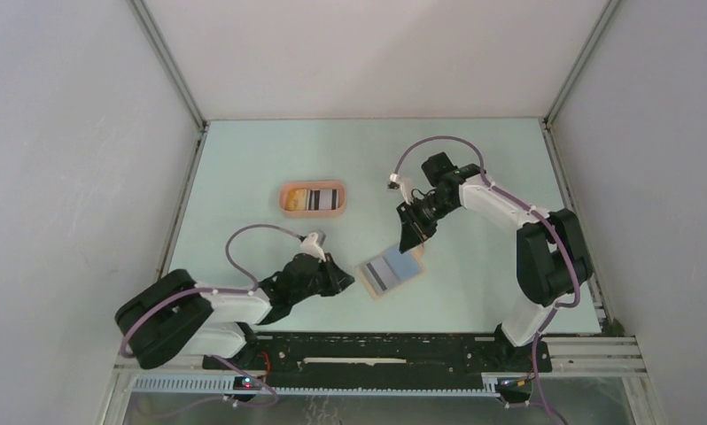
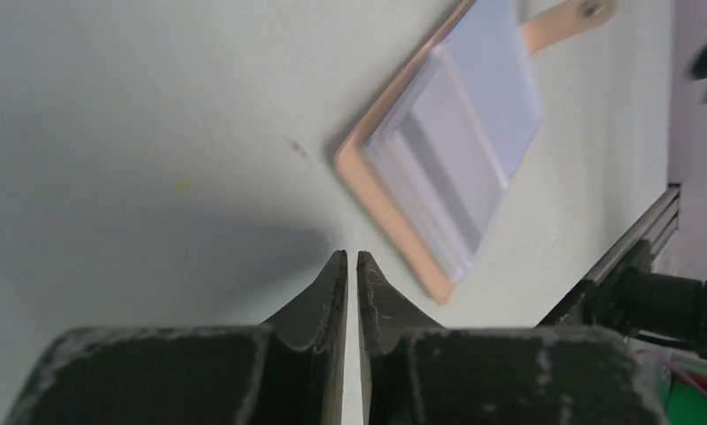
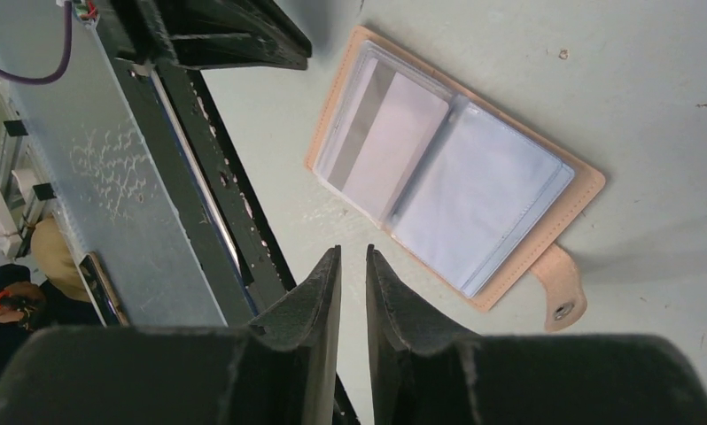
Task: Put the credit cards into the card holder
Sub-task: Turn over the card slot in the card holder, then pick up the credit card from the storage box.
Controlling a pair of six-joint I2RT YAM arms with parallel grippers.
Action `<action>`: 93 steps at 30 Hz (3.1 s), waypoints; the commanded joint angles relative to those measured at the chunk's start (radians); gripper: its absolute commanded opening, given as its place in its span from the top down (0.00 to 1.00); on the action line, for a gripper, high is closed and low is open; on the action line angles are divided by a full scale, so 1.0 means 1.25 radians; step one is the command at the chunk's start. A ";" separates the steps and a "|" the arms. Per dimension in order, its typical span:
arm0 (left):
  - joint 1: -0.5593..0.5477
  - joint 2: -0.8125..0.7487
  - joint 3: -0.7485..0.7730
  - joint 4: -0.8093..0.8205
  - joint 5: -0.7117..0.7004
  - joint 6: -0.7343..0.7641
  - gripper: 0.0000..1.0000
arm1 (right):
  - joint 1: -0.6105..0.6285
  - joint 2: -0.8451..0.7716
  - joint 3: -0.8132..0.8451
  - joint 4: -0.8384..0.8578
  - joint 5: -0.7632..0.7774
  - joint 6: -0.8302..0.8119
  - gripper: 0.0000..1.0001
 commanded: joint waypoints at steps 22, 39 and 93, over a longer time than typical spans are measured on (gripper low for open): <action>0.105 0.387 0.543 -0.230 0.140 0.146 0.83 | -0.080 -0.156 0.008 -0.038 -0.045 -0.066 0.73; 0.138 -0.036 0.598 -0.286 -0.169 0.611 0.18 | -0.095 -0.368 0.029 0.137 0.068 0.017 0.41; 0.347 0.729 1.221 -1.038 -0.412 0.631 0.50 | -0.176 -0.146 0.008 0.104 -0.057 -0.019 0.21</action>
